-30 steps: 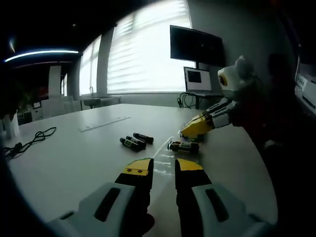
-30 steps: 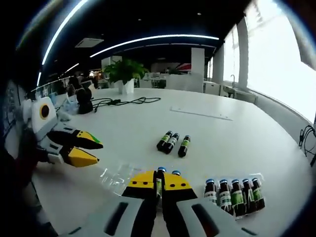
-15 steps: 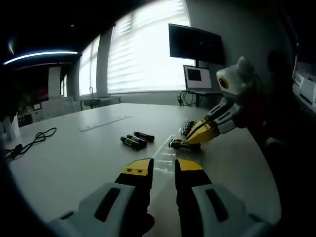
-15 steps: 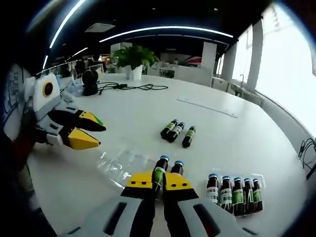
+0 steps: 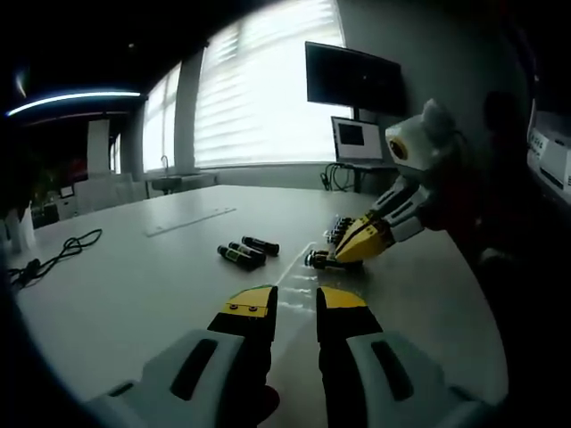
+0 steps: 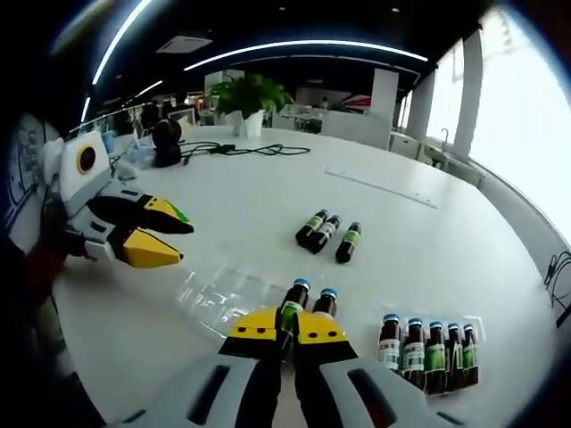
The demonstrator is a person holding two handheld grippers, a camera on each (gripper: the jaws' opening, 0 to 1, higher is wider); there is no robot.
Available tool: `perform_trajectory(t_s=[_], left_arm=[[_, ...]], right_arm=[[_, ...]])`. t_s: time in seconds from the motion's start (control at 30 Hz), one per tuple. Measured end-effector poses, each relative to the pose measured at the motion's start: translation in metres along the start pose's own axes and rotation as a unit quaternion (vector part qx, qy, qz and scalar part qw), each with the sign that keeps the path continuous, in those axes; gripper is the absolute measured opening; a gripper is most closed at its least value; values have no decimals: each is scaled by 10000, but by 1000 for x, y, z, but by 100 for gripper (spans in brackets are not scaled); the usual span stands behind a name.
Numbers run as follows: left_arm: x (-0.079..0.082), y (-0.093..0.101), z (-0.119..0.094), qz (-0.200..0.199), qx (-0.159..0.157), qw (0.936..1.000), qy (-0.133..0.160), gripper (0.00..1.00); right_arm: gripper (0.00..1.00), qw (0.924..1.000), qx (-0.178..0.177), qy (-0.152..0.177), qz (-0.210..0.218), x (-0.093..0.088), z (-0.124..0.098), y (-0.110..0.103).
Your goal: Grip medicine bottles put into box
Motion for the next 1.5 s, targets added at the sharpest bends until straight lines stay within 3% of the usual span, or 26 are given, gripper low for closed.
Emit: perform_trajectory(t_s=[0.27,0.3,0.37,0.97,1.03,1.1,1.27,1.37,1.5], left_arm=[[-1,1,1,-8,-17,10000,-10,12],[-1,1,1,-8,-22,10000,-6,12],[-1,2,1,-5,-24,10000,-16,12],[-2,1,1,-32,-26,10000,-14,12],[-2,1,1,-32,-33,10000,-14,12],[-2,-1,1,-14,2,10000,-11,12],[9,4,-1,46,-85,9997,209,12],[9,7,4,378,-40,9993,12,12],[24,7,7,389,-109,9992,69,12]], right_arm=[[0,9999,-56,-45,-101,-1,2,-2],[0,9994,-70,-325,-82,-11,5,-1],[0,9999,-106,-47,-123,-3,5,1],[0,9988,-483,81,-45,-2,5,-3],[0,9982,-454,393,19,7,1,-1],[0,9980,-400,485,113,10,-5,4],[0,9984,-331,462,-1,12,-12,16],[0,9984,-297,404,-257,8,-14,15],[1,9987,-227,410,-223,5,-17,16]])
Point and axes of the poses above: the point that each gripper's makers call its tool centre point, and the gripper's own axes: z roughly forward along the fingers, y roughly to its right, x roughly out of its top, the point moved 1 cm from there along -z, roughly backward along the fingers, and after that the axes turned 14 degrees about -y, right-handed, at the moved point
